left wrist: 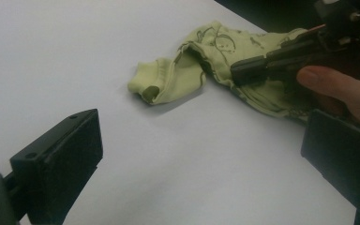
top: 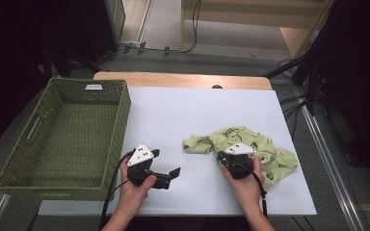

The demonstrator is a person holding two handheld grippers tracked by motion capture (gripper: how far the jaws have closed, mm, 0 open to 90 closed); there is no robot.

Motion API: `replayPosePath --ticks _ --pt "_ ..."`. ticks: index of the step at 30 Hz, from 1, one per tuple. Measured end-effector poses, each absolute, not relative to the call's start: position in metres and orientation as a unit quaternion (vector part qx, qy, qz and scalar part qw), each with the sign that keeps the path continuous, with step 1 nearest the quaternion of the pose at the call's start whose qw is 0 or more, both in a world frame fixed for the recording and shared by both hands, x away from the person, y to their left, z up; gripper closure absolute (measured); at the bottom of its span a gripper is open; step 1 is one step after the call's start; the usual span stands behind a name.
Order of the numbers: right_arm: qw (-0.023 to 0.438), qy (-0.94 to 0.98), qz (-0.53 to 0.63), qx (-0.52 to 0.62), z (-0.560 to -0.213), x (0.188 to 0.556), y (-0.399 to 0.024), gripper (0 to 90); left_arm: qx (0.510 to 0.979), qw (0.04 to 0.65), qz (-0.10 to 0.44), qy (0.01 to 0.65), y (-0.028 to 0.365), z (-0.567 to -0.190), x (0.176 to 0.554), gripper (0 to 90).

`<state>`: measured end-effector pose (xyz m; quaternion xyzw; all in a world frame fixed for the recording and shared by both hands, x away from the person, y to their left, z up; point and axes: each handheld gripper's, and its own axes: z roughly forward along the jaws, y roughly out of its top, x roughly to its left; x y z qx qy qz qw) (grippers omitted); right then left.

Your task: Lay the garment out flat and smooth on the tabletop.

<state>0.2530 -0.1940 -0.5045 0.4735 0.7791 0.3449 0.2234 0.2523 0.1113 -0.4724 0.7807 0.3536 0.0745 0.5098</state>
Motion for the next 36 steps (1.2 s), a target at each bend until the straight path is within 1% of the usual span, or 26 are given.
replayPosePath --ticks 3,8,14,18,19,20,21,22,23,25,29,31,33,36 --pt "0.22 0.779 0.377 0.451 -0.496 0.244 -0.191 85.1 0.781 0.509 0.073 0.355 0.112 -0.473 0.254 0.0" --pt "0.2 0.781 0.419 0.418 -0.486 0.23 -0.177 85.2 0.782 0.506 0.07 0.357 0.111 -0.473 0.254 0.0" --pt "0.164 0.793 0.463 0.36 -0.477 0.207 -0.155 85.2 0.779 0.506 0.068 0.363 0.113 -0.473 0.255 0.1" --pt "0.134 0.81 0.468 0.328 -0.479 0.196 -0.14 84.6 0.776 0.504 0.069 0.374 0.116 -0.473 0.256 3.4" --pt "0.131 0.815 0.464 0.323 -0.48 0.196 -0.138 82.5 0.775 0.503 0.068 0.376 0.116 -0.474 0.257 4.0" --pt "0.121 0.814 0.468 0.323 -0.481 0.196 -0.139 77.6 0.775 0.501 0.068 0.378 0.117 -0.474 0.257 4.8" --pt "0.11 0.808 0.477 0.327 -0.48 0.197 -0.141 68.2 0.775 0.5 0.067 0.379 0.117 -0.475 0.258 5.9" --pt "0.111 0.803 0.482 0.333 -0.477 0.198 -0.144 59.2 0.776 0.5 0.065 0.38 0.118 -0.476 0.258 6.5" --pt "0.118 0.796 0.485 0.341 -0.473 0.198 -0.149 54.5 0.776 0.499 0.065 0.38 0.118 -0.476 0.258 7.3" --pt "0.133 0.782 0.497 0.352 -0.463 0.199 -0.163 49.9 0.777 0.497 0.065 0.382 0.118 -0.478 0.259 12.4" --pt "0.205 0.736 0.501 0.407 -0.446 0.203 -0.203 44.3 0.78 0.491 0.057 0.383 0.113 -0.483 0.261 14.1" --pt "0.223 0.716 0.492 0.442 -0.445 0.208 -0.224 39.0 0.782 0.489 0.056 0.381 0.11 -0.484 0.262 17.5" --pt "0.222 0.701 0.485 0.473 -0.449 0.214 -0.242 33.9 0.786 0.483 0.06 0.381 0.105 -0.485 0.264 21.6" --pt "0.193 0.707 0.46 0.501 -0.461 0.224 -0.257 27.9 0.788 0.472 0.064 0.39 0.097 -0.488 0.269 31.5"
